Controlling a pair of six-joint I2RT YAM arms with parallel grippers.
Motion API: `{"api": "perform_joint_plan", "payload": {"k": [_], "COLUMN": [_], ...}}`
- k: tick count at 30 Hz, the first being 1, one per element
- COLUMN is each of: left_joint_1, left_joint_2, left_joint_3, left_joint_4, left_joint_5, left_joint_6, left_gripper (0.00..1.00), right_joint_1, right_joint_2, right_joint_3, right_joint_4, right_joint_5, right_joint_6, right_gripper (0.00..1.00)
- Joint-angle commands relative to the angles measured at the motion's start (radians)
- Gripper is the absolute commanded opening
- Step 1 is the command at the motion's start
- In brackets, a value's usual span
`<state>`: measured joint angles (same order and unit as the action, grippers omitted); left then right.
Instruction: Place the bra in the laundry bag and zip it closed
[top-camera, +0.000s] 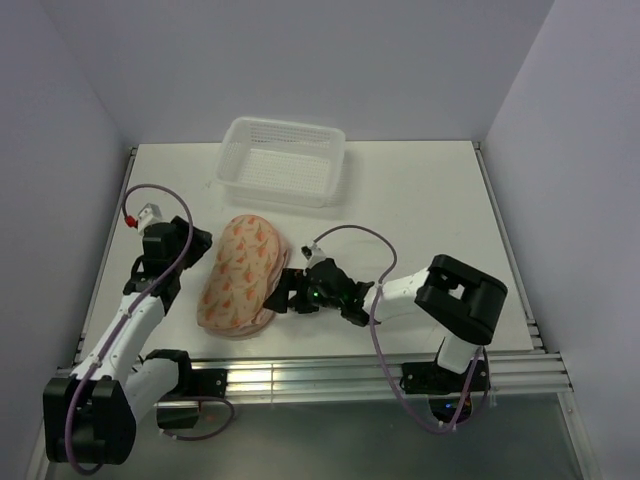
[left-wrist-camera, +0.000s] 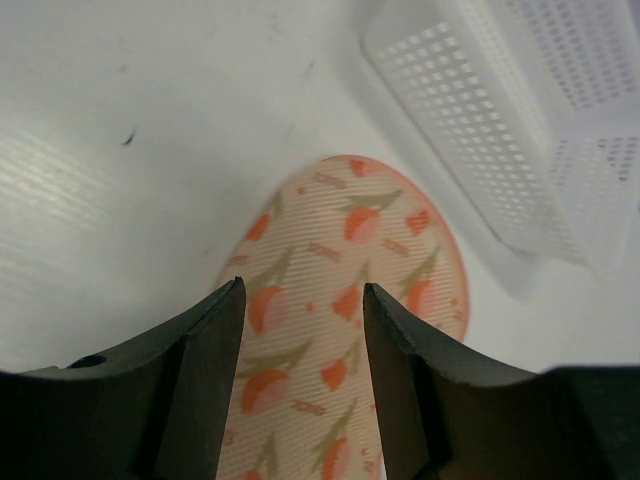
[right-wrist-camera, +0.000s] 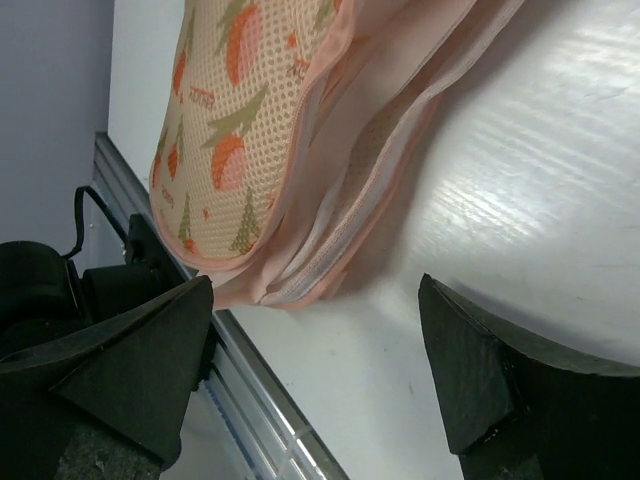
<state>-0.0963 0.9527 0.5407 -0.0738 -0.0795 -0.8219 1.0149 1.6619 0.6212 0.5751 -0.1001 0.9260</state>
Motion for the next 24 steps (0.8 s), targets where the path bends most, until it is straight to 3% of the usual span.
{"api": "perform_joint_plan", "payload": {"k": [1, 6, 13, 14, 16, 17, 20, 23, 24], "left_joint_1": [0.035, 0.038, 0.038, 0.038, 0.035, 0.035, 0.021, 0.02, 0.02], "left_joint_2": [0.007, 0.07, -0.009, -0.02, -0.07, -0.11, -0.175, -0.183, -0.181], "left_joint_3": [-0.053, -0.171, -0.234, -0.239, -0.257, -0.257, -0.24, -0.206, -0.19], "left_joint_4": [0.018, 0.101, 0.077, 0.045, 0.029, -0.004, -0.038, -0.055, -0.061], "left_joint_5": [-0.017, 0.024, 0.056, 0.066, 0.072, 0.072, 0.043, 0.038, 0.035], "left_joint_6": [0.044, 0.017, 0.01, 0.007, 0.01, 0.013, 0.013, 0.018, 0.023], "left_gripper": [0.57, 0.55, 0.47, 0.47, 0.47, 0.47, 0.49, 0.55, 0.56], "right_joint_1": [0.027, 0.033, 0.025, 0.024, 0.017, 0.008, -0.016, -0.041, -0.064], "right_joint_2": [0.044, 0.13, 0.214, 0.217, 0.217, 0.214, 0.176, 0.089, 0.037], "right_joint_3": [0.051, 0.103, 0.184, 0.184, 0.172, 0.164, 0.114, 0.072, 0.069], "right_joint_4": [0.123, 0.109, 0.091, 0.091, 0.092, 0.092, 0.088, -0.038, -0.151], "right_joint_5": [-0.032, -0.033, -0.01, -0.009, 0.002, -0.004, -0.071, -0.151, -0.167], "right_joint_6": [0.042, 0.069, 0.085, 0.091, 0.091, 0.085, 0.039, -0.098, -0.149], "right_gripper": [0.91, 0.88, 0.7, 0.51, 0.38, 0.24, 0.11, 0.07, 0.07]}}
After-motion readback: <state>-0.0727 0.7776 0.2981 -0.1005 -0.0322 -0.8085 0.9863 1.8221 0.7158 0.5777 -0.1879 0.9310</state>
